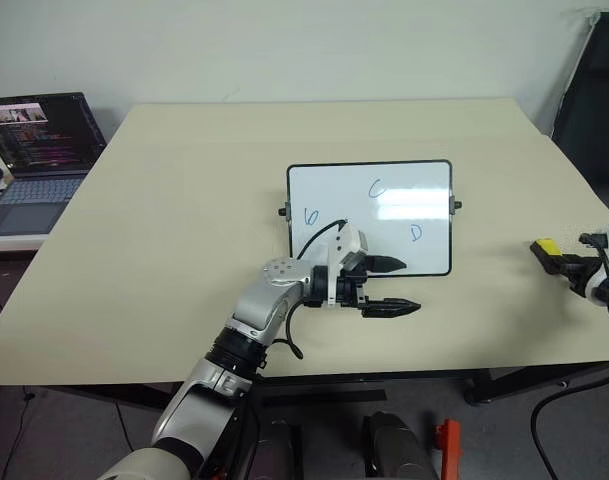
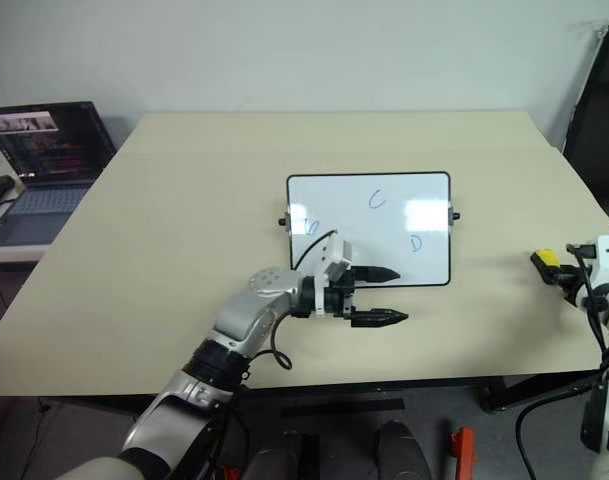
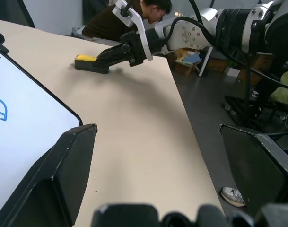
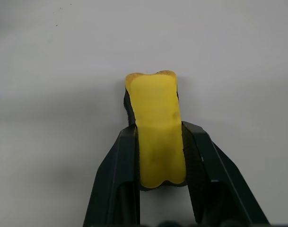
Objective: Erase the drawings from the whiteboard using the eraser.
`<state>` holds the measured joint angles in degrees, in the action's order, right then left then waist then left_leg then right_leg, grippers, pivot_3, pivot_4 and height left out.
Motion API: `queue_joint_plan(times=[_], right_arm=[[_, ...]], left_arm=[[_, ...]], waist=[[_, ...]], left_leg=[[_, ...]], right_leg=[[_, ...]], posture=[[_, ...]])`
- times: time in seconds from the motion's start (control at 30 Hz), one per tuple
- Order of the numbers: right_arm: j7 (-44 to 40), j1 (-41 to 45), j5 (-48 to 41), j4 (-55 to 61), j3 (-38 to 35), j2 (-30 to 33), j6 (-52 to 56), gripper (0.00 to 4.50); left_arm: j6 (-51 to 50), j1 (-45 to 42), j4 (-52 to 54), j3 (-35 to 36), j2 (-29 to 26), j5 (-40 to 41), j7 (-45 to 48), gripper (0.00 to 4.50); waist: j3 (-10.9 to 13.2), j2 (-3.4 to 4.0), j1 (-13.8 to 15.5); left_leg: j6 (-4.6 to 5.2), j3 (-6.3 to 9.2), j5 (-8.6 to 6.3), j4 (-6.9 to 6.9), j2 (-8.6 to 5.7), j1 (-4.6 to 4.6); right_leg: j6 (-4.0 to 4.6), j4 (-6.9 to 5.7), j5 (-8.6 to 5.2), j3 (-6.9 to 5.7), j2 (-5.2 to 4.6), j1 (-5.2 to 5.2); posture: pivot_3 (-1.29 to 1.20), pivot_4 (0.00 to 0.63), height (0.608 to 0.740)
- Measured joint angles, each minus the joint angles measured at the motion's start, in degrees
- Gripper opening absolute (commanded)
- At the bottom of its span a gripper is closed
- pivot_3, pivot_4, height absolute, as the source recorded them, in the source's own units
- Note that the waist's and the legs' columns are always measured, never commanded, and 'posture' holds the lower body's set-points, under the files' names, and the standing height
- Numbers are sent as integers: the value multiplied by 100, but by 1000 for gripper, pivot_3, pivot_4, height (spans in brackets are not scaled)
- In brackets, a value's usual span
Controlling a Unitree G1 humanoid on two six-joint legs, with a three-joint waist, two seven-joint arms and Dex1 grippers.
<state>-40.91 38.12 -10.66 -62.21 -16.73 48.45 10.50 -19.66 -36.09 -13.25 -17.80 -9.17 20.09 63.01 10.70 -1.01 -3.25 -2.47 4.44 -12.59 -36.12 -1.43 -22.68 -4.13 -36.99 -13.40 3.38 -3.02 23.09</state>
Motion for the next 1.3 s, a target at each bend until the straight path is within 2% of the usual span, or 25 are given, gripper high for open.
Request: queue_joint_plan(times=[0.37, 0.47, 0.63, 0.8, 0.9, 1.03, 1.07, 1.13, 1.3], right_arm=[[-50, -183, -28, 301, -41, 0, 75, 879], [-152, -758, -346, 1247, -291, 2, 428, 878], [-86, -1925, -992, 3777, -807, 4, 1483, 869], [114, -1790, -1922, 6434, -987, 3, 2581, 869], [146, -981, -2203, 7545, -121, -336, 2887, 869], [286, -359, -1899, 7711, 1377, -1437, 2757, 868], [380, -188, -1694, 7503, 1730, -1795, 2593, 868], [554, 137, -1170, 6952, 2248, -2357, 2069, 868], [775, 584, -177, 5558, 2761, -2912, 893, 868]], left_arm=[[9, -3, -2, 32, -29, -3, -13, 4500], [12, 0, 55, 121, -271, -3, -12, 4500], [-4, 145, 250, 591, -880, 16, -44, 4500], [4, 444, 386, 1062, -1473, 31, -64, 4500], [3, 712, 479, 1462, -1885, 128, -88, 4500], [59, 902, 615, 1767, -2068, 167, -179, 4500], [139, 1005, 649, 1863, -2134, 151, -245, 4500], [402, 1290, 746, 1967, -2224, 37, -383, 4500], [598, 1840, 1153, 2031, -2196, -68, -760, 4500]], waist=[[0, 0, 3], [0, 0, 1], [-2, 5, -16], [0, 8, -49], [-2, -2, -74], [-3, -14, -3], [-3, -14, 15], [-3, -14, 44], [-2, -16, 173]], left_leg=[[0, -5, 0, 0, 0, 2], [0, -5, 0, 2, 1, -1], [0, -13, -1, 2, 4, 3], [0, -17, 0, 0, 15, 12], [0, -14, 0, 1, 25, 19], [0, -10, 0, -1, 23, 1], [0, -6, 0, -1, 21, -7], [-1, -4, -1, 3, 14, -14], [-4, 9, -3, 3, 12, -28]], right_leg=[[-3, 0, 2, 7, 0, 0], [-4, -2, 1, 9, 2, 7], [-31, -6, -14, 19, 3, 9], [-36, -10, -10, 25, 13, 8], [-32, -11, -8, 23, 21, 7], [-29, -5, -6, 20, 20, 18], [-3, -4, 10, 15, 16, 23], [-1, -1, 12, 11, 4, 31], [0, 3, 12, -9, -11, 36]], posture=[[0, 150, 740], [0, 150, 740], [0, 150, 740], [0, 150, 740], [0, 150, 740], [0, 150, 740], [0, 150, 740], [0, 150, 740], [0, 150, 740]])
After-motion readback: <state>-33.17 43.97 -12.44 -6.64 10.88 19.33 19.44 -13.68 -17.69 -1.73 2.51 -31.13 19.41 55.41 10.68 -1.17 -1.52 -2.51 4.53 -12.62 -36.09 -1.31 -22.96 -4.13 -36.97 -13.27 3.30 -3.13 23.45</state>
